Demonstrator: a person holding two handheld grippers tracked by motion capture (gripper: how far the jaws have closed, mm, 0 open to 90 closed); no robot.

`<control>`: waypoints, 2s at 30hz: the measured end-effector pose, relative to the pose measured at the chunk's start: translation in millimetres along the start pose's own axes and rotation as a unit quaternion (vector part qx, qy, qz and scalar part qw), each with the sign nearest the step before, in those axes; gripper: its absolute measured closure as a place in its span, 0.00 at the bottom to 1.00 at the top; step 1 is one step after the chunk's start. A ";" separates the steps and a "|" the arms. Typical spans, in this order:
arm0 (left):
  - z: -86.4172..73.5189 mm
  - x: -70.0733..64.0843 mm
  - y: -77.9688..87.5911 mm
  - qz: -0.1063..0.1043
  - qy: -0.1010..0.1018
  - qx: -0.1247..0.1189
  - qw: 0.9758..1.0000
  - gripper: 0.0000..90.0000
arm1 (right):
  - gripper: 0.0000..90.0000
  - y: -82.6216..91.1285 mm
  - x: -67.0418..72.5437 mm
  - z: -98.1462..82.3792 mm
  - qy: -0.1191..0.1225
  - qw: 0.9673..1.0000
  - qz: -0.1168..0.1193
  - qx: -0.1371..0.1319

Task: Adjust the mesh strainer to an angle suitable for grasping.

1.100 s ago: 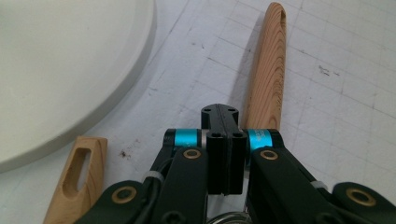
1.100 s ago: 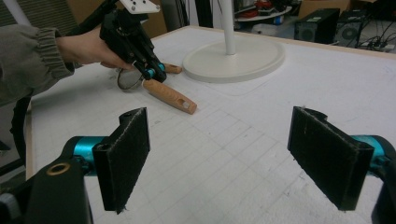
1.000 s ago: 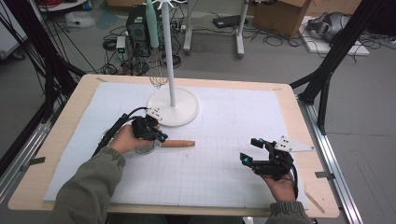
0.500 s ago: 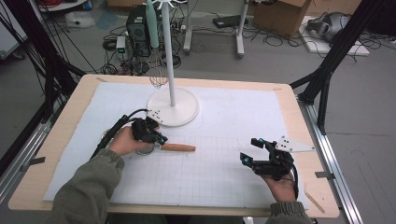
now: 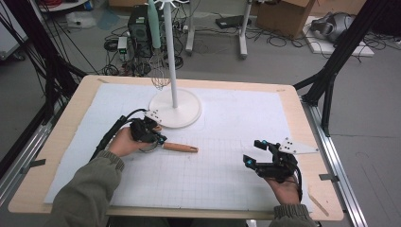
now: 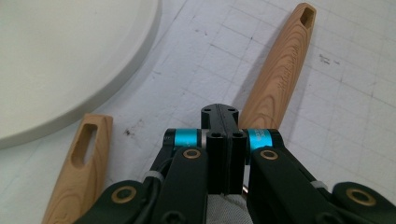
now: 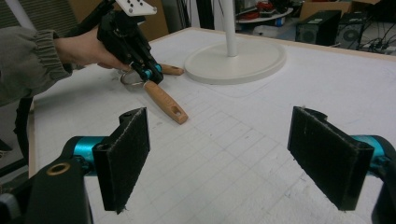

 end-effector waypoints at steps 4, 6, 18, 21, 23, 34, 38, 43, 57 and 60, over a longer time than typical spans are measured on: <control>-1.6 1.1 0.3 0.002 0.002 0.003 1.000 1.00 | 0.22 -0.7 0.2 -0.3 -0.001 1.000 0.000 0.002; -2.7 1.0 -1.0 -0.001 0.002 0.006 1.000 1.00 | 0.22 -1.1 0.3 -0.3 0.001 1.000 0.000 0.002; -2.2 -6.7 0.6 -0.011 0.006 0.009 1.000 1.00 | 0.22 0.1 -0.6 -0.2 0.001 1.000 0.000 0.000; -1.9 -9.2 1.6 -0.013 0.007 0.008 1.000 1.00 | 0.22 -0.1 -0.4 -0.1 0.003 1.000 0.001 0.000; -2.1 -9.6 2.1 -0.014 0.008 0.009 1.000 1.00 | 0.22 0.1 0.4 -0.2 0.002 1.000 0.001 0.002; -3.1 -11.4 -1.1 -0.019 0.022 0.021 0.999 1.00 | 0.22 0.3 -0.2 0.2 0.004 1.000 0.001 0.001; -3.6 -12.5 -0.4 -0.026 0.023 0.024 0.999 1.00 | 0.22 0.2 -0.3 0.3 0.003 1.000 0.002 0.001; -5.0 -15.1 0.6 -0.032 0.026 0.025 0.999 1.00 | 0.22 0.8 0.3 0.4 0.002 1.000 0.003 0.002; -4.5 -8.4 14.9 -0.009 0.008 -0.011 1.000 0.98 | 0.22 -0.9 -0.1 0.4 0.003 1.000 0.003 0.005; -0.9 -9.6 21.1 -0.014 -0.002 -0.026 1.000 0.95 | 0.22 -2.7 -0.2 0.2 0.005 1.000 0.003 0.007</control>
Point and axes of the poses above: each handheld gripper's, and its own axes: y roughly backward along the jaws, z roughly out of its top, x roughly to its left, the point moved 3 cm from there along -y, roughly forward along the jaws, and after that the axes turned 9 degrees about -y, right-handed, at the moved point
